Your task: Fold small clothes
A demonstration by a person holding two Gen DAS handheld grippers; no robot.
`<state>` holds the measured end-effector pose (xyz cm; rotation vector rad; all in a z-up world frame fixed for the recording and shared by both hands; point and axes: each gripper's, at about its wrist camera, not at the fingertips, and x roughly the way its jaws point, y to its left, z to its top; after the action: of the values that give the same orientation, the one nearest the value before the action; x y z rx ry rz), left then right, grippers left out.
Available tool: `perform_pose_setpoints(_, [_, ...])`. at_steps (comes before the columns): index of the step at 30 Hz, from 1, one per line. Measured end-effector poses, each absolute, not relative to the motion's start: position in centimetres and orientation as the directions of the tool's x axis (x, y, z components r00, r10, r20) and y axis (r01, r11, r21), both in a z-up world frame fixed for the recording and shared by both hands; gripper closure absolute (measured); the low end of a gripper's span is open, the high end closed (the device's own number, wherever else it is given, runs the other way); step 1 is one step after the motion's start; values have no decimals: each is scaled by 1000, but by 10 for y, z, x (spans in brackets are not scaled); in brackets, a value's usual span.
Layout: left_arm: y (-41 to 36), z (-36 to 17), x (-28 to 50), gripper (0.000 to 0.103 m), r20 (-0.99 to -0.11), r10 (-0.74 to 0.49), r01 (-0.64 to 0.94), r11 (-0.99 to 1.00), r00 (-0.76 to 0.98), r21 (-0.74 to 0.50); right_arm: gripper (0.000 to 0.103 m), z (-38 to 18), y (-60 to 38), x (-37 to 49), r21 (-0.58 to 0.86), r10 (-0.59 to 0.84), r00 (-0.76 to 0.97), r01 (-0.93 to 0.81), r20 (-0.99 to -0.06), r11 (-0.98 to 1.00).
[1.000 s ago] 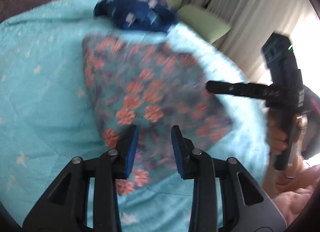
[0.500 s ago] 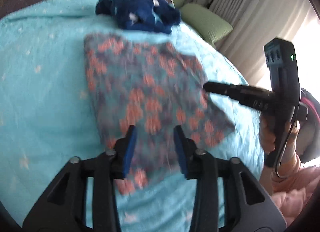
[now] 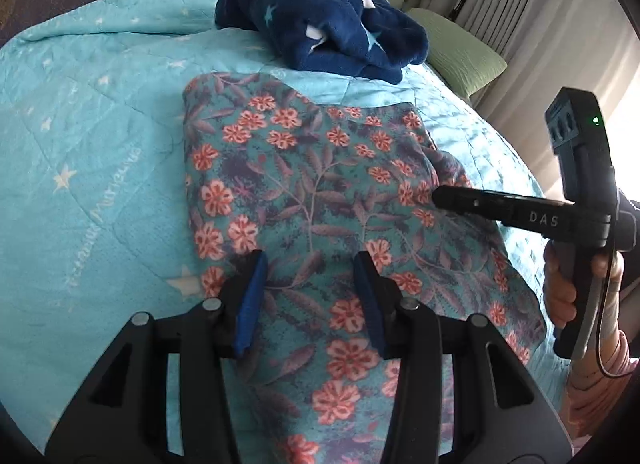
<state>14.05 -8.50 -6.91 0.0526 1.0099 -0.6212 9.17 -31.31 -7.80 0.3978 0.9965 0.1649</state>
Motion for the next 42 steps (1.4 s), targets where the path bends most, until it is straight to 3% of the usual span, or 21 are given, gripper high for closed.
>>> perform_pose_setpoints(3, [-81, -57, 135, 51, -798, -460, 502, 832, 390, -234, 93, -60, -315, 79, 383, 297, 558, 42, -775, 923])
perform_pose_setpoints(5, [-72, -52, 131, 40, -783, -468, 498, 834, 409, -239, 87, -49, -319, 67, 381, 291, 589, 30, -754, 924])
perform_pose_setpoints(7, [-65, -51, 129, 38, -785, -451, 490, 844, 424, -220, 70, -42, -330, 54, 398, 301, 612, 26, -732, 917])
perform_pose_setpoints(8, [-63, -52, 129, 37, -791, -441, 493, 845, 424, -207, 55, -42, -336, 49, 404, 296, 622, 34, -724, 914])
perform_pose_setpoints(9, [-62, -53, 131, 37, -797, -429, 490, 849, 424, -196, 50, -43, -342, 45, 404, 287, 634, 44, -718, 914])
perform_pose_setpoints(12, [-58, -59, 140, 37, -814, -399, 451, 871, 421, -193, 50, -51, -355, 44, 417, 280, 624, 82, -730, 905])
perform_pose_setpoints(17, [-54, -67, 148, 37, -820, -411, 429, 874, 398, -230, 49, -72, -360, 56, 526, 389, 567, 93, -726, 845])
perform_pose_setpoints(42, [-64, -88, 187, 26, -803, -492, 486, 821, 335, -300, 43, -87, -348, 109, 569, 458, 559, 29, -691, 822])
